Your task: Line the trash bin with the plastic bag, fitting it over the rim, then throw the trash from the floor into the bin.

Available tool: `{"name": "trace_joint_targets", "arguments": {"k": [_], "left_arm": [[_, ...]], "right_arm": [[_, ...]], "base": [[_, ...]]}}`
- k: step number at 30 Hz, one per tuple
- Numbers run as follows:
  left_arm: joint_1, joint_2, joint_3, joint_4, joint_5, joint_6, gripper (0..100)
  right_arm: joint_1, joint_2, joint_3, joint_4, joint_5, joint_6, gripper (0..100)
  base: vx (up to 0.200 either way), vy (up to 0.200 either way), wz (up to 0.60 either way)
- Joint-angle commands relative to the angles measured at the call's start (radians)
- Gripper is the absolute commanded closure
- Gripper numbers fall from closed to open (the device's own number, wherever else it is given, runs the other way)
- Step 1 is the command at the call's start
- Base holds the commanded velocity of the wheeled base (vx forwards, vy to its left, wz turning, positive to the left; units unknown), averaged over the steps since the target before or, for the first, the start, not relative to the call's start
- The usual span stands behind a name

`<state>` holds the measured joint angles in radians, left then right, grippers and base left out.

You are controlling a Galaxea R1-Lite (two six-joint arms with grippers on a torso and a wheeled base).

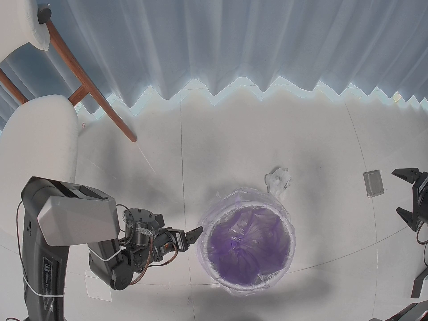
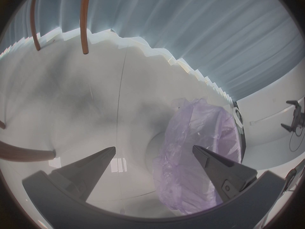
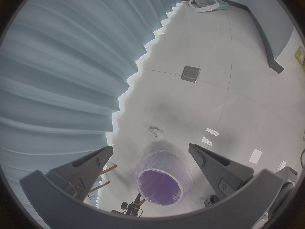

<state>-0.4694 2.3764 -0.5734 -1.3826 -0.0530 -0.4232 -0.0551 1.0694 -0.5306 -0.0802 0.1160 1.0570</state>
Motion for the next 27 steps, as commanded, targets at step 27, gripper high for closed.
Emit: {"name": "trace_joint_targets", "arguments": {"k": [27], "left_arm": [[0.066,0.201,-0.557,0.545,0.004,0.044,0]], "right_arm": [[0.001,0.006,0.018,-0.001,0.002,-0.011,0]], "base": [[0.0,0.0,0.0]]}}
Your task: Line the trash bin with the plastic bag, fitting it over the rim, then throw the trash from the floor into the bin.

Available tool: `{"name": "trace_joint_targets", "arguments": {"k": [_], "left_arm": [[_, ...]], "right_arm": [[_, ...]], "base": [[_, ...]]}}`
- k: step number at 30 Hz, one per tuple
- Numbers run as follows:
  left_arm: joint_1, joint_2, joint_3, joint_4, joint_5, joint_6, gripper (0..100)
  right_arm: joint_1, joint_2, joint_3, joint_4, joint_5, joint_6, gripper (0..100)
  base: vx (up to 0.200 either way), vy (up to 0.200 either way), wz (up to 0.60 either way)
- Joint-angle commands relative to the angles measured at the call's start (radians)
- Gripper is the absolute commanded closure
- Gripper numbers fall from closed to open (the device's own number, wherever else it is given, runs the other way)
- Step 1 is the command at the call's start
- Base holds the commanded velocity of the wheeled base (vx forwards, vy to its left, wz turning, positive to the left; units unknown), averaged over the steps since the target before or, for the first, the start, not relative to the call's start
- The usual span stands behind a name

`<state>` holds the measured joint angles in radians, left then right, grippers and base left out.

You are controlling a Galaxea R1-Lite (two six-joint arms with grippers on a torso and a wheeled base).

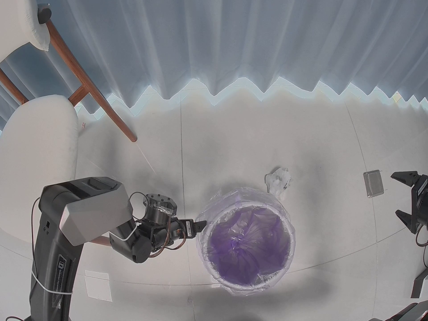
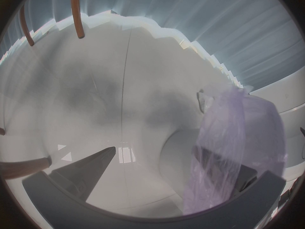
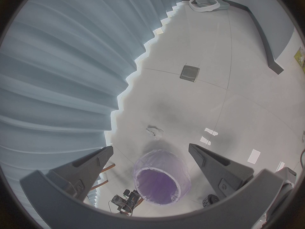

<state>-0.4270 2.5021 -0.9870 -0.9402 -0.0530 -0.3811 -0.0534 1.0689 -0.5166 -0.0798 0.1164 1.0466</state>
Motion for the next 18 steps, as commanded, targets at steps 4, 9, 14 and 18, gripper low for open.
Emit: {"name": "trace_joint_targets", "arguments": {"k": [4,9,14,18], "left_arm": [[0.03,0.106,-0.242,0.209,0.027,0.001,0],[0.036,0.123,-0.349,0.328,0.076,0.002,0],[0.036,0.136,-0.429,0.411,0.09,0.004,0],[0.036,0.139,-0.447,0.457,0.09,0.004,0]], "right_arm": [[-0.002,0.003,0.009,0.0,0.002,0.0,0],[-0.002,0.002,0.023,-0.003,0.002,0.0,0],[-0.002,0.003,0.026,-0.005,0.003,0.0,0],[-0.002,0.006,0.027,-0.006,0.005,0.001,0]], "base": [[0.0,0.0,0.0],[0.0,0.0,0.0],[0.0,0.0,0.0],[0.0,0.0,0.0]]}}
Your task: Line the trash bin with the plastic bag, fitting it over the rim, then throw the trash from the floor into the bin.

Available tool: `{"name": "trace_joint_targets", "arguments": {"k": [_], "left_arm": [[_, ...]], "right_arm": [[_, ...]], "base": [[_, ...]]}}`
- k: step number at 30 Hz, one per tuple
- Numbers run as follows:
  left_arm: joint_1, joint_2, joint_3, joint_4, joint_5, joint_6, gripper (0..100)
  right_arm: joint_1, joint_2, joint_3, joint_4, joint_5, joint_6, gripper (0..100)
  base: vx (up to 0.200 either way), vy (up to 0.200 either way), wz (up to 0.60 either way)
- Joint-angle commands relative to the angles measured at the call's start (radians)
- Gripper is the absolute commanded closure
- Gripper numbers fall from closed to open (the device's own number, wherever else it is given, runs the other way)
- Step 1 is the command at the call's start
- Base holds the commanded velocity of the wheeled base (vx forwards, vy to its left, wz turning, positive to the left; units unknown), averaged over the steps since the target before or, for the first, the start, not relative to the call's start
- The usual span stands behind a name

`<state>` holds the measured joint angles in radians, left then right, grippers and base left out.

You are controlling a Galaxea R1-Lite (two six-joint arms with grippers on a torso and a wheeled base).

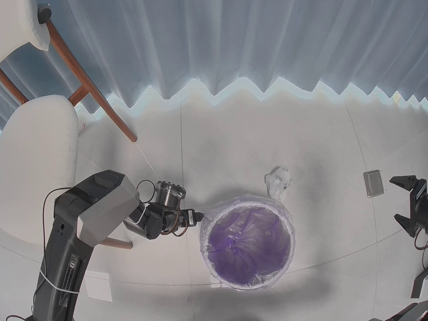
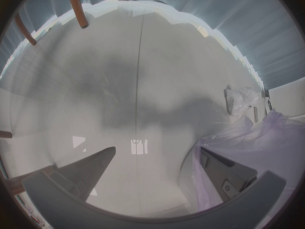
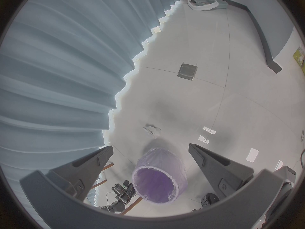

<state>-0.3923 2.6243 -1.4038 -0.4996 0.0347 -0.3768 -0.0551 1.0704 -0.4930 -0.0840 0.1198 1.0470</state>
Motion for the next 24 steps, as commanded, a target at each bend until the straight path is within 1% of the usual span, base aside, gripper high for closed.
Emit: {"name": "trace_joint_targets", "arguments": {"k": [1,3,5,8,10,14,15,16,17,18,19,20,21,22,24], "left_arm": [[0.0,0.016,-0.027,0.018,0.004,-0.001,0],[0.0,0.014,-0.021,0.018,0.008,-0.001,0],[-0.003,0.007,0.006,0.012,0.033,0.001,0],[-0.003,-0.023,0.051,-0.002,0.03,-0.002,0],[-0.006,-0.075,0.085,-0.028,0.027,-0.011,0],[-0.01,-0.213,0.221,-0.085,0.027,-0.037,0],[-0.01,-0.213,0.221,-0.085,0.027,-0.037,0],[-0.014,-0.291,0.318,-0.105,0.027,-0.042,0],[-0.017,-0.311,0.345,-0.109,0.027,-0.044,0],[-0.028,-0.395,0.454,-0.14,0.028,-0.047,0],[-0.03,-0.411,0.474,-0.146,0.028,-0.047,0],[-0.034,-0.487,0.583,-0.195,0.031,-0.048,0],[-0.036,-0.506,0.612,-0.209,0.033,-0.048,0],[-0.036,-0.575,0.707,-0.27,0.036,-0.047,0],[-0.036,-0.645,0.792,-0.335,0.036,-0.047,0]], "right_arm": [[0.0,0.002,0.007,-0.002,0.001,0.001,0],[0.0,0.002,0.01,-0.003,0.001,0.001,0],[0.0,0.0,0.011,-0.003,0.001,0.001,0],[0.0,0.0,0.011,-0.003,0.001,0.001,0],[0.0,0.0,0.014,-0.002,0.001,0.002,0],[-0.002,-0.003,0.031,0.0,0.0,-0.001,0],[-0.002,-0.003,0.031,0.0,0.0,-0.001,0],[-0.002,-0.003,0.039,0.0,0.0,-0.002,0],[-0.002,-0.004,0.039,0.0,-0.002,-0.002,0],[-0.002,-0.006,0.04,0.001,-0.002,-0.007,0],[-0.002,-0.006,0.04,0.001,-0.002,-0.009,0],[-0.003,-0.007,0.042,0.003,-0.002,-0.018,0],[-0.005,-0.007,0.042,0.003,-0.002,-0.019,0],[-0.005,-0.007,0.048,0.003,-0.002,-0.03,0],[-0.006,-0.009,0.057,0.001,-0.003,-0.048,0]], "base": [[0.0,0.0,0.0],[0.0,0.0,0.0],[0.0,0.0,0.0],[0.0,0.0,0.0],[0.0,0.0,0.0],[0.0,0.0,0.0],[0.0,0.0,0.0],[0.0,0.0,0.0],[0.0,0.0,0.0],[0.0,0.0,0.0],[0.0,0.0,0.0],[0.0,0.0,0.0],[0.0,0.0,0.0],[0.0,0.0,0.0],[0.0,0.0,0.0]]}}
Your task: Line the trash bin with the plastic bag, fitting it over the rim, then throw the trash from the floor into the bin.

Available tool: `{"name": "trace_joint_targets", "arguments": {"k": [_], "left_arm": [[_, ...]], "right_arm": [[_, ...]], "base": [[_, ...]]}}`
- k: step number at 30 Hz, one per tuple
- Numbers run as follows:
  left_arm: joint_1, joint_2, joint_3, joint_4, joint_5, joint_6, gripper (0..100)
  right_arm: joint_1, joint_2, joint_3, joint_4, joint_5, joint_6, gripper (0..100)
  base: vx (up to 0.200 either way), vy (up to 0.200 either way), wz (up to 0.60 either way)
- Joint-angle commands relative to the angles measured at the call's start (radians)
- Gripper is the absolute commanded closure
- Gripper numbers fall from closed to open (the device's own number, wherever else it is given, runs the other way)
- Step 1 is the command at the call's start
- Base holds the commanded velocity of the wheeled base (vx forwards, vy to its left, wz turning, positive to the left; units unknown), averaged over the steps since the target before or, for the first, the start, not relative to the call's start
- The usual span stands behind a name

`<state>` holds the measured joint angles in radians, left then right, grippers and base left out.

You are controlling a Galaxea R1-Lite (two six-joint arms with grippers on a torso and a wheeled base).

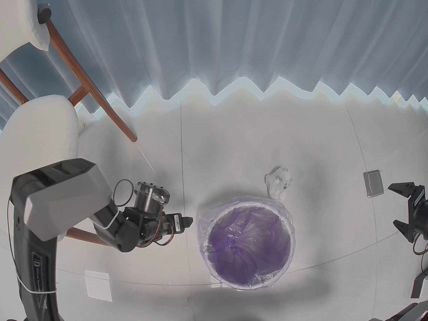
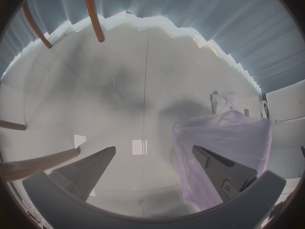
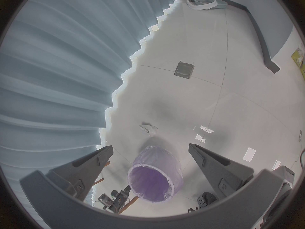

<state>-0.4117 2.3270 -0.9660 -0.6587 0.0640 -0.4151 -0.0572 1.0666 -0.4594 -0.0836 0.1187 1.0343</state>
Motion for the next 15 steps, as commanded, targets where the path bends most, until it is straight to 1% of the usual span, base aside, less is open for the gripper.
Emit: {"name": "trace_joint_targets", "arguments": {"k": [1,4,5,6,7,9,11,13,15], "left_arm": [[-0.016,-0.4,0.412,-0.231,0.007,-0.008,0],[-0.022,-0.506,0.54,-0.381,0.005,-0.007,0],[-0.022,-0.506,0.54,-0.381,0.005,-0.007,0],[-0.036,-0.56,0.61,-0.509,0.007,-0.01,0],[-0.041,-0.571,0.622,-0.542,0.008,-0.013,0],[-0.055,-0.61,0.664,-0.661,0.014,-0.051,0],[-0.058,-0.65,0.704,-0.746,0.051,-0.079,0],[-0.047,-0.676,0.748,-0.811,0.089,-0.085,0],[-0.045,-0.707,0.785,-0.863,0.1,-0.116,0]], "right_arm": [[-0.004,-0.008,0.038,0.001,-0.002,-0.049,0],[-0.004,-0.033,0.08,-0.004,-0.002,-0.086,0],[-0.004,-0.033,0.08,-0.004,-0.002,-0.086,0],[-0.006,-0.06,0.102,-0.002,-0.002,-0.105,0],[-0.006,-0.066,0.105,-0.001,-0.002,-0.108,0],[-0.006,-0.086,0.116,0.001,-0.001,-0.114,0],[-0.006,-0.1,0.126,0.002,-0.001,-0.115,0],[-0.013,-0.114,0.139,0.001,-0.001,-0.115,0],[-0.021,-0.122,0.145,0.001,-0.001,-0.118,0]], "base": [[0.0,0.0,0.0],[0.0,0.0,0.0],[0.0,0.0,0.0],[0.0,0.0,0.0],[0.0,0.0,0.0],[0.0,0.0,0.0],[0.0,0.0,0.0],[0.0,0.0,0.0],[0.0,0.0,0.0]]}}
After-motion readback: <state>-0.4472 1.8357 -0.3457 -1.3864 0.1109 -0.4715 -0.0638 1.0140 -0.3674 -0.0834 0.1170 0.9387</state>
